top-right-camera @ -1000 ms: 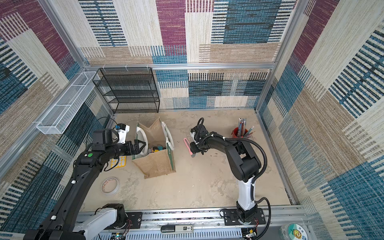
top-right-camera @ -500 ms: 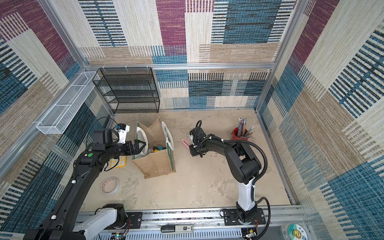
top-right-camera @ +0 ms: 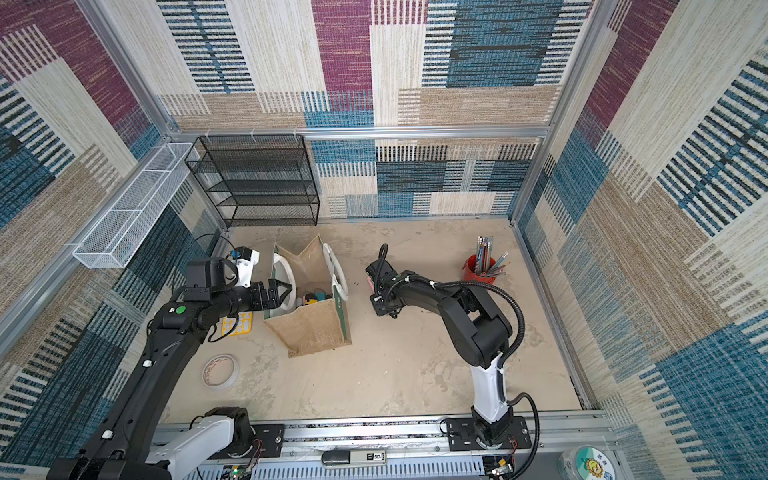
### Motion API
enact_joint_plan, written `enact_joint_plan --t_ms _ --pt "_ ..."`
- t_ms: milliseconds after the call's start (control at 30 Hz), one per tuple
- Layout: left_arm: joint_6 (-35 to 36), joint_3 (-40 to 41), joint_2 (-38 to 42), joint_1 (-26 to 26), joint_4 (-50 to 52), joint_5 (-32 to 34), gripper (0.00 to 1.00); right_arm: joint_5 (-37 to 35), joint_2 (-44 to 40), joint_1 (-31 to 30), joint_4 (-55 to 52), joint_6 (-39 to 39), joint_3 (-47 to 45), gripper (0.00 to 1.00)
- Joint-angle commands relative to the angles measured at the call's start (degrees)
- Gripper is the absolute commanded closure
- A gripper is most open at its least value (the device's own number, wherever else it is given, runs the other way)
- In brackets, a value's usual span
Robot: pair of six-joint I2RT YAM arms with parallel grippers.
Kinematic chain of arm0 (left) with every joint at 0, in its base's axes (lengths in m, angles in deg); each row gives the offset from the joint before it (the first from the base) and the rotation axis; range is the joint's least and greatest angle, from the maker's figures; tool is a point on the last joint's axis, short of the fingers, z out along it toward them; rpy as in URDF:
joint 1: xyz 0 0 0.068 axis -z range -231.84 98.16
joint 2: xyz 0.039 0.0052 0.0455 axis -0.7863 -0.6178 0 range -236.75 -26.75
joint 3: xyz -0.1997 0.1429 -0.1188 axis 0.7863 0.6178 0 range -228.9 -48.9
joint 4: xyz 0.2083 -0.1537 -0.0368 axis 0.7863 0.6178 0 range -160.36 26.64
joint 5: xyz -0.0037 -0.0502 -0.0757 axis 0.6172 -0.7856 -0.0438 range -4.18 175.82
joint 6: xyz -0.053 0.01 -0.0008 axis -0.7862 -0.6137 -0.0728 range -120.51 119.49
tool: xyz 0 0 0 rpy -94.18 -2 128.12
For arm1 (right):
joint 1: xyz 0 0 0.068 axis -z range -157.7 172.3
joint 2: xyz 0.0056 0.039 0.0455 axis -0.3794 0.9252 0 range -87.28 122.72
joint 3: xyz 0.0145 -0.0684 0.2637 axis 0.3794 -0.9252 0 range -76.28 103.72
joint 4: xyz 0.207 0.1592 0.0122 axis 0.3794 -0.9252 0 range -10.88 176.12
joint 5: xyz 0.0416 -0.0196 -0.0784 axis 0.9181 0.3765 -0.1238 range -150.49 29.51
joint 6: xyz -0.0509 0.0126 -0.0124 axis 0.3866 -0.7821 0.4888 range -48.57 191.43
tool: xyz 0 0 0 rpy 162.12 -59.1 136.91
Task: Place the art knife into the pouch
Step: Pick up the utility knife at the center of the board.
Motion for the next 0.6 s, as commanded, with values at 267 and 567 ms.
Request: enact_joint_plan --t_ms 267,567 --pt "1.15 -0.23 0.22 -0.08 0.09 -0.13 0.01 -4.79 2.49 -0.91 -4.35 -0.34 -0.07 0.63" --pt "1.14 -0.27 0.22 -0.11 0.09 -0.17 0.01 -2.10 -1.09 -0.89 -0.44 -1.67 -1.34 0.68"
